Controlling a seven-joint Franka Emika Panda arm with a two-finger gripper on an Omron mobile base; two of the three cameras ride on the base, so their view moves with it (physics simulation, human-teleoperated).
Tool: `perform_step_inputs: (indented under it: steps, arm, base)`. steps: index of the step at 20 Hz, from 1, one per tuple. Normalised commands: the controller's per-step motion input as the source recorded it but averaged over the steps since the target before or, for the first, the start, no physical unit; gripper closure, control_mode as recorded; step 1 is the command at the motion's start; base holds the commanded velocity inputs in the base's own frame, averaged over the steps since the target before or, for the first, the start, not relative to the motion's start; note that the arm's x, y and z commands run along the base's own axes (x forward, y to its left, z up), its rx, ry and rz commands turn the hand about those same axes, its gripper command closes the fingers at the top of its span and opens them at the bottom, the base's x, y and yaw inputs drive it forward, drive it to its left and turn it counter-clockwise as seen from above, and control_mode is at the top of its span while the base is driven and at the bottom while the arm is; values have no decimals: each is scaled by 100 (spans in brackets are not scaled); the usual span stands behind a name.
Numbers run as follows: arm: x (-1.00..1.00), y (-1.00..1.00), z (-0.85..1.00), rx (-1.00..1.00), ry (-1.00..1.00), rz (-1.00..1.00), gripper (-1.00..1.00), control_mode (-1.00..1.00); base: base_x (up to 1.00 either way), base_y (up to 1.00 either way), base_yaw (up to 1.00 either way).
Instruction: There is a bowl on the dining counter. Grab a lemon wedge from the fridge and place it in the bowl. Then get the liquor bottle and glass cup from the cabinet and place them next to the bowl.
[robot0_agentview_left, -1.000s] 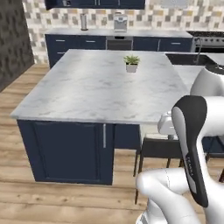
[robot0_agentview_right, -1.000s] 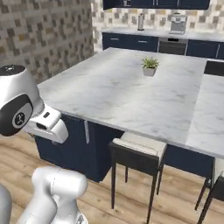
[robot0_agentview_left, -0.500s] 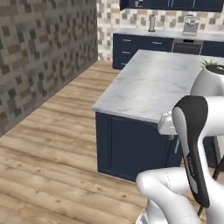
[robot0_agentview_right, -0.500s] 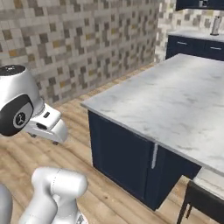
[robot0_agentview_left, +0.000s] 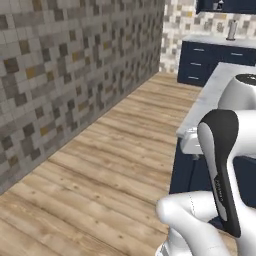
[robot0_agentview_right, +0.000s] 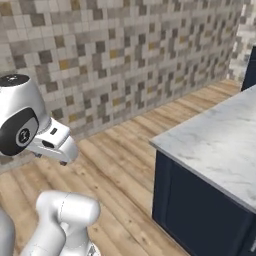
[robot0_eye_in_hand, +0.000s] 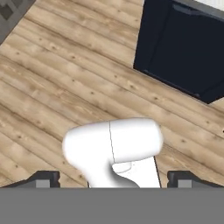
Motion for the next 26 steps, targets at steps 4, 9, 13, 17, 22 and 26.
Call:
perform_step_inputs:
  steps: [4,9,13,17,22,26]
  arm:
    - [0,0,0,0,0,0,-100,100]
    - [0,0,0,0,0,0,-100,100]
    - [0,0,0,0,0,0,-100,100]
    - [0,0,0,0,0,0,-100,100]
    - [0,0,0,0,0,0,-100,100]
    - [0,0,0,0,0,0,-100,100]
  base:
    - [100,98,18]
    - [100,88,0]
    - [100,78,-23]
    - [100,70,-40]
    - [100,72,-48]
    - [100,57,-47]
